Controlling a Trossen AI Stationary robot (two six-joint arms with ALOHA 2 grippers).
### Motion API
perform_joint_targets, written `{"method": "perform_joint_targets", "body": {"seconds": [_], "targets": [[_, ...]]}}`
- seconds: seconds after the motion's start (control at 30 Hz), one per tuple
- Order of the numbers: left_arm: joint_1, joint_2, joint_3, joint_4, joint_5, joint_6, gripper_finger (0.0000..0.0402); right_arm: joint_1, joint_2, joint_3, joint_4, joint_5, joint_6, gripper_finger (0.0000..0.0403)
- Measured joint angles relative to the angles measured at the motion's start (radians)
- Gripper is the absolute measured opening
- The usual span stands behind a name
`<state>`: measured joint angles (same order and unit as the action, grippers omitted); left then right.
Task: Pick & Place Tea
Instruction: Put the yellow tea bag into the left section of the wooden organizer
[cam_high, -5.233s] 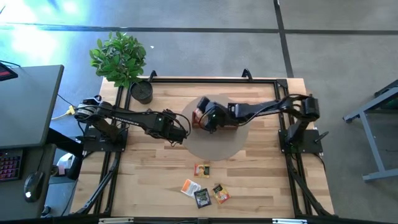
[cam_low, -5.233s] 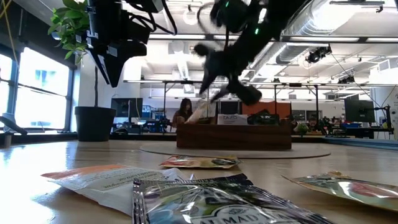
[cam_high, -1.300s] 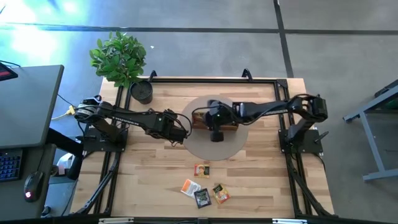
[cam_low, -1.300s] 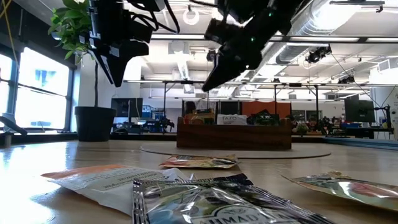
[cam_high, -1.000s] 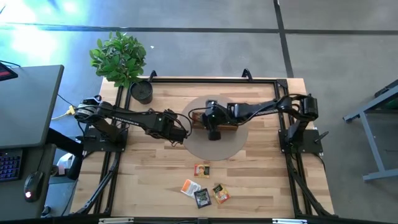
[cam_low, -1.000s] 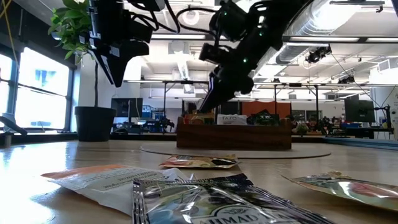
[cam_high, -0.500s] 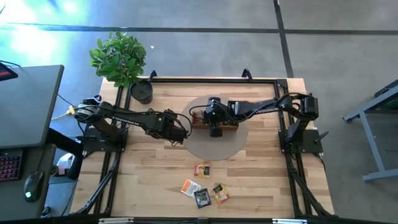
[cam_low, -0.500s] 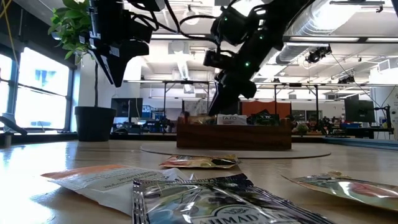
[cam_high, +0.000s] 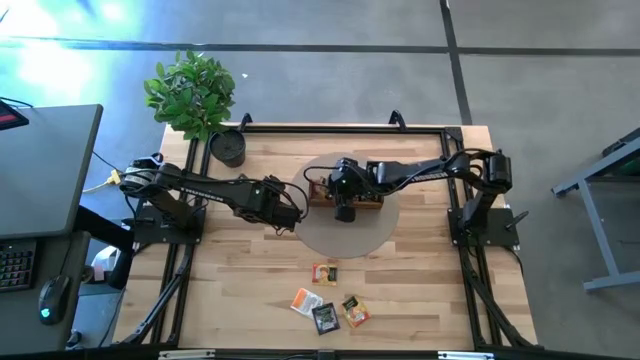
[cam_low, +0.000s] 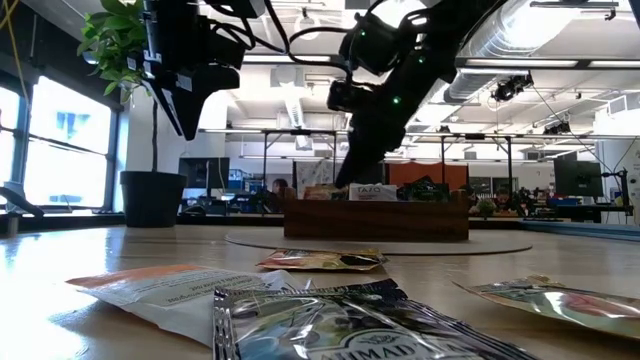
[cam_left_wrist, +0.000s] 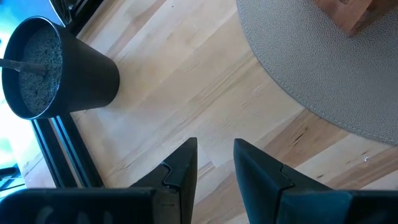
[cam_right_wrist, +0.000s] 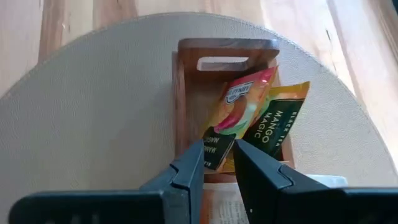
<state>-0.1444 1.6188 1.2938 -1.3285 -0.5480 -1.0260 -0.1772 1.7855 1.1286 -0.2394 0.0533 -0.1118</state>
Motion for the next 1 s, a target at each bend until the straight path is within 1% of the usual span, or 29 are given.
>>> {"method": "perform_joint_targets", "body": {"seconds": [0.1,0.23,0.3,0.43,0.5,0.6,0.73,0.87,1.0], "targets": [[0.0,0.0,0.0,0.0,0.0,0.0,0.0103,0.0,0.0,0.0,0.006,0.0,0.041,0.0085],[0.0,0.0,0.0,0.0,0.0,0.0,0.0103,0.0,0.0,0.0,0.006,0.006,0.136,0.0083],[0.0,0.0,0.0,0.0,0.0,0.0,0.0103,0.002,0.001,0.0,0.002,0.032,0.159,0.0083],[0.0,0.0,0.0,0.0,-0.001,0.0,0.0103,0.008,0.001,0.0,-0.013,0.122,0.167,0.0083],[0.0,0.0,0.0,0.0,-0.001,0.0,0.0103,0.008,0.001,0.0,-0.013,0.116,0.173,0.0083],[0.0,0.0,0.0,0.0,-0.001,0.0,0.0103,0.008,0.001,0.0,-0.013,0.071,0.203,0.0083],[0.0,0.0,0.0,0.0,-0.002,0.005,0.0103,0.011,0.001,-0.04,0.062,0.067,0.213,0.0083],[0.0,0.0,0.0,0.0,-0.002,0.008,0.0103,0.01,0.002,-0.112,0.178,0.068,0.228,0.0083],[0.0,0.0,0.0,0.0,-0.002,0.008,0.0103,0.01,0.002,-0.174,0.298,0.098,0.249,0.0083]]}}
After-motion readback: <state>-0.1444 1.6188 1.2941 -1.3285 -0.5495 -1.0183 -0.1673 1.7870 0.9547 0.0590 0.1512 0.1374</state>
